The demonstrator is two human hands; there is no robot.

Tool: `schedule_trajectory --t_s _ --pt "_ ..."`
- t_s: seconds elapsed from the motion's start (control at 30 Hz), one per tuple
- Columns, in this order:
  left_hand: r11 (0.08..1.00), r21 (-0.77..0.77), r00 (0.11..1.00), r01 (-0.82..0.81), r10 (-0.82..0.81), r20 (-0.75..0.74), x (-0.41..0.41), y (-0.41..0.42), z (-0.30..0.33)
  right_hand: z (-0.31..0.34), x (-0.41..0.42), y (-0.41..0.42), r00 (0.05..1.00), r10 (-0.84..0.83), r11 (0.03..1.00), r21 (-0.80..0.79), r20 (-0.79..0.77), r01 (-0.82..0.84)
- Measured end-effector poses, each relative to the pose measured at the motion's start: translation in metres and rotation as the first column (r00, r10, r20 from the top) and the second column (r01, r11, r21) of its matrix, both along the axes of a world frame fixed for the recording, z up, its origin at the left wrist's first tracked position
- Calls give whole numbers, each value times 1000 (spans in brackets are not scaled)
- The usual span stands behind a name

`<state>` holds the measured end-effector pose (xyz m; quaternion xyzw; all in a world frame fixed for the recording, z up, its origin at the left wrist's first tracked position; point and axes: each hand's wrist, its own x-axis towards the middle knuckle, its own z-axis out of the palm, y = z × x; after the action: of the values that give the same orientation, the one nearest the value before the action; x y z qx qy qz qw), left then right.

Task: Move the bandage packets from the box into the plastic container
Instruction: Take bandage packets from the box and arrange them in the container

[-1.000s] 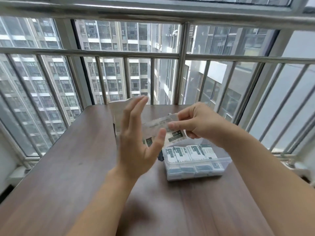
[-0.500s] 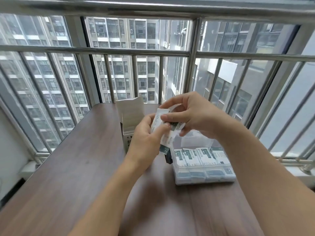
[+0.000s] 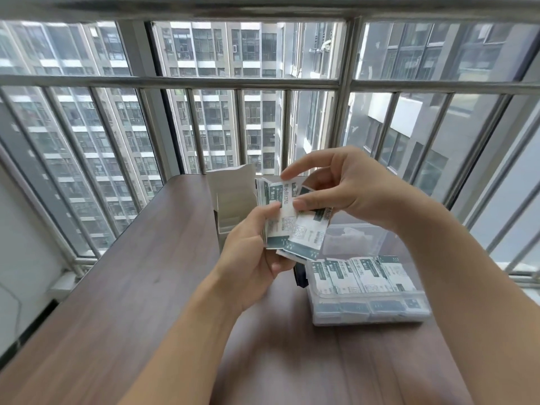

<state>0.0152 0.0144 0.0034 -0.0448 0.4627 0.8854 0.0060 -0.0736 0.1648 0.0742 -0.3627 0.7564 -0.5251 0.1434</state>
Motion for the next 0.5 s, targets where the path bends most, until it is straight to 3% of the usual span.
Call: schedule_trajectory --t_s 0.23,0.4,0.5 --pt "996 -54 997 -70 68 -41 1 4 4 10 -10 22 999 -40 997 -72 -17 39" --pt "982 -134 988 -136 125 -89 -2 4 1 13 -6 22 989 55 958 -287 137 -13" --pt "980 -157 988 -121 103 -118 0 6 0 2 -3 3 998 -13 981 -192 -54 3"
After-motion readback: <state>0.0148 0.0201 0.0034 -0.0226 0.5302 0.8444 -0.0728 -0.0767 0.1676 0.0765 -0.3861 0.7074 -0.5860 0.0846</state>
